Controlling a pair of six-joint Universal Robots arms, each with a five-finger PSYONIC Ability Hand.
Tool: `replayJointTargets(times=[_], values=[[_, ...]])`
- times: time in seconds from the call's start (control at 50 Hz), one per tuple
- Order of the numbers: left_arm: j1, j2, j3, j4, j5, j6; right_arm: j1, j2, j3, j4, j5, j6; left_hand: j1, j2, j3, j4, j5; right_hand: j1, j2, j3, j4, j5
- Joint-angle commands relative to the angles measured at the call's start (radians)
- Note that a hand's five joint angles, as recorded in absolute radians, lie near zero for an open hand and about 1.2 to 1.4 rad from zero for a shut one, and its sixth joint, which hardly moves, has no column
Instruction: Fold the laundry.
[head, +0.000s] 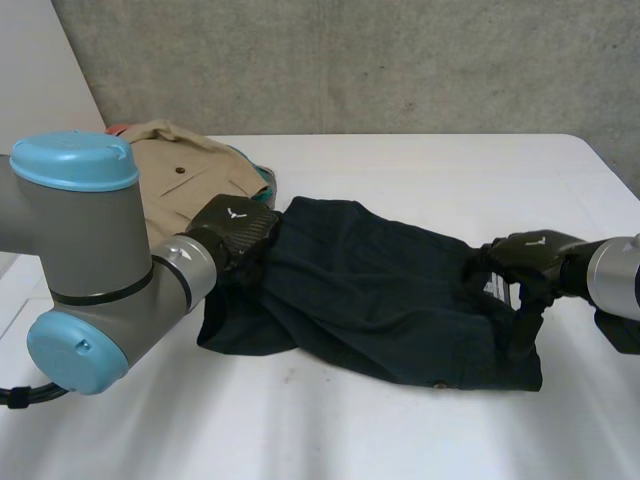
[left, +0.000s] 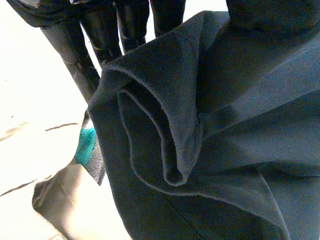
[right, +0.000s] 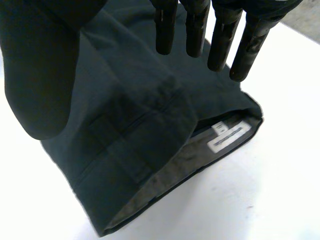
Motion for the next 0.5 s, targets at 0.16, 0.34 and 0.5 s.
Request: replayJointTargets(times=[0.16, 0.34, 0.5], values=[[0.000, -0.032, 0.015, 0.004, 0.004, 0.005, 0.011, 0.210, -0.060, -0.124, 0.009, 0.018, 0.278, 0.201, 0.205, 0.195, 0.221, 1.140, 1.106, 1.121, 1.105, 1.115], [0.020, -0.142, 0.347, 0.165, -0.017, 0.048, 0.083, 0.221, -0.395, -0.517, 0.122, 0.075, 0.278, 0.201, 0.205, 0.195, 0.221, 1.140, 1.106, 1.121, 1.105, 1.115], [0.055, -0.090, 0.496, 0.687, -0.057, 0.030, 0.105, 0.126, -0.426, -1.158, 0.265, 0.087, 0.278, 0.201, 0.205, 0.195, 0.221, 1.140, 1.106, 1.121, 1.105, 1.115]])
